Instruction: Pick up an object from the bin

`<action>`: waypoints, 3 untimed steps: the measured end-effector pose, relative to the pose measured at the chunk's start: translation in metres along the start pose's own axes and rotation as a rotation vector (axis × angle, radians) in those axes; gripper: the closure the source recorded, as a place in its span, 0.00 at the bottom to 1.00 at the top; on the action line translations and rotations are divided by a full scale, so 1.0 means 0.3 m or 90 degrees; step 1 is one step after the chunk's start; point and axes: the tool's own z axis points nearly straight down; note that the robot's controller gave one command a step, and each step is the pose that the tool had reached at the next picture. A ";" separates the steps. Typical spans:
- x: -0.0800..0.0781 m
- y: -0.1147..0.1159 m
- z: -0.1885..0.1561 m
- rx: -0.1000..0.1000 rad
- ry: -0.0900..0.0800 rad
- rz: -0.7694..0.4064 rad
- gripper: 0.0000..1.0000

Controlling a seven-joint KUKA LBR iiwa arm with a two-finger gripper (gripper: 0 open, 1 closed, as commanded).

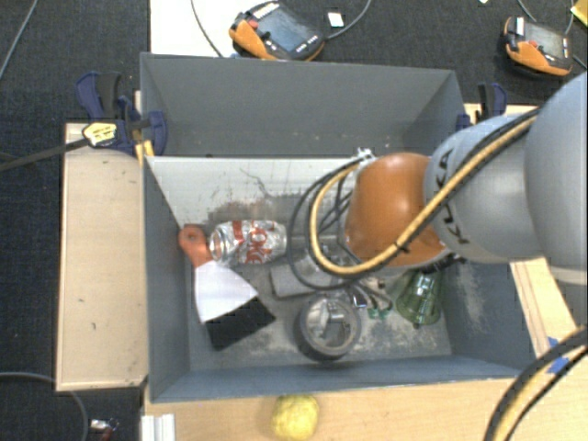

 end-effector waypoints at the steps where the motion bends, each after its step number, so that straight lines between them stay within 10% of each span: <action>1: 0.038 -0.084 0.057 -0.002 -0.033 -0.059 1.00; 3: 0.031 -0.169 0.016 -0.003 -0.036 -0.029 1.00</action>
Offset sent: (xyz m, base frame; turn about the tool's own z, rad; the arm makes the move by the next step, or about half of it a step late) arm 0.0000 0.0000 0.0000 0.0000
